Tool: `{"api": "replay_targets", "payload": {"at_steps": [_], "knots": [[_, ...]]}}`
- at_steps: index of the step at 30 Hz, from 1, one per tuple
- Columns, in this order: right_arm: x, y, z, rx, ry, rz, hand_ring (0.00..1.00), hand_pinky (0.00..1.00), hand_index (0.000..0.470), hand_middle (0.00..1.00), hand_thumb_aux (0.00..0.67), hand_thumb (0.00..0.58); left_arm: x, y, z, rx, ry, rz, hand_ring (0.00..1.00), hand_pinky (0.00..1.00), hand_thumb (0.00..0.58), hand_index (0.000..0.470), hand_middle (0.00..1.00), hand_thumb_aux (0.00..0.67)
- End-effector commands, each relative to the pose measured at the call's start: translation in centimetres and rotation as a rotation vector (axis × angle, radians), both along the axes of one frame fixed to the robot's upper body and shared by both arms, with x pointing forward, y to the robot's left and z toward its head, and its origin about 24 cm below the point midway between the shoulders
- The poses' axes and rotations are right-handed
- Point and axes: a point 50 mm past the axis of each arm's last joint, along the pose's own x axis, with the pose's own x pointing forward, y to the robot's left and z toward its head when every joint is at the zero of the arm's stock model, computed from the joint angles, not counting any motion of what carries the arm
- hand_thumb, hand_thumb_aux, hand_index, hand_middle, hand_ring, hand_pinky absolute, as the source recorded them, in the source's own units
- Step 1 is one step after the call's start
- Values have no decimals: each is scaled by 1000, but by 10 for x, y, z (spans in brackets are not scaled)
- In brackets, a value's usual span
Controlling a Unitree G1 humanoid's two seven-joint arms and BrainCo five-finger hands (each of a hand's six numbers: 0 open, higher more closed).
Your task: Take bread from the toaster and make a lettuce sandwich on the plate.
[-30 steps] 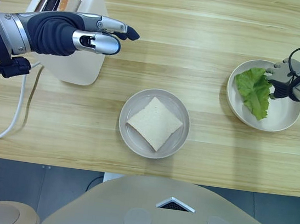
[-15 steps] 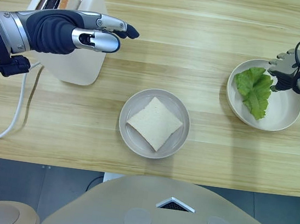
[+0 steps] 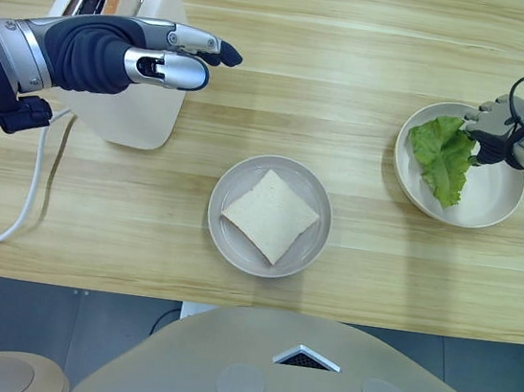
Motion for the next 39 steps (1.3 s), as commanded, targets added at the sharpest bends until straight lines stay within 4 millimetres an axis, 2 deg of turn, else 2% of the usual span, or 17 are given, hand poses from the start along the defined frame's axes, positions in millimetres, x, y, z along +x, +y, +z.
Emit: {"api": "replay_targets", "payload": {"at_steps": [1,3,5,7,12,13,15,23,30,31,32,34,36,37,38,39], "knots": [[2,6,2,35,5,10,0,0,256,0,365,460,0,2,2,14,-3,10,0,0,0,0,0,0],[2,7,2,42,4,10,0,0,271,0,386,476,0,2,2,14,-3,12,0,0,0,0,0,0],[2,8,1,45,5,8,0,0,326,0,465,526,0,3,1,14,-3,15,0,0,0,0,0,0],[2,7,0,48,6,4,0,0,359,0,512,548,0,3,1,14,-2,17,0,0,0,0,0,0],[2,8,-2,46,12,2,0,0,396,0,565,566,-1,3,0,15,-2,17,0,0,0,0,0,0],[2,8,-2,46,14,1,0,0,411,0,586,571,-1,3,0,15,-2,16,0,0,0,0,0,0],[2,8,-2,46,18,1,0,0,470,0,670,580,-1,4,0,15,-3,16,0,0,0,0,0,0],[3,7,2,84,22,-11,0,0,470,0,670,580,0,4,1,14,-8,16,0,0,0,0,0,0],[9,2,36,278,-43,-81,0,0,470,0,670,580,0,5,0,1,-14,25,0,0,0,0,0,0],[12,0,41,351,-77,-109,0,0,457,0,652,580,-1,5,-3,-9,-14,31,0,0,0,0,0,0],[13,-1,44,438,-90,-121,0,0,413,0,589,571,-3,5,-6,-19,-11,34,0,0,0,0,0,0],[11,-18,44,529,-131,-217,0,0,361,0,515,549,-7,6,-12,-42,7,43,0,0,0,0,0,0],[6,-31,31,675,-135,-339,0,0,413,0,589,571,-7,1,-20,-66,26,33,0,0,0,0,0,0],[4,-35,25,715,-149,-372,0,0,394,0,562,565,-6,-3,-23,-72,26,19,0,0,0,0,0,0],[2,-37,20,735,-164,-380,0,0,354,0,504,545,-4,-6,-23,-81,26,3,0,0,0,0,0,0],[0,-37,16,755,-165,-390,0,0,267,0,381,472,-3,-8,-22,-84,22,-10,0,0,0,0,0,0]]}}
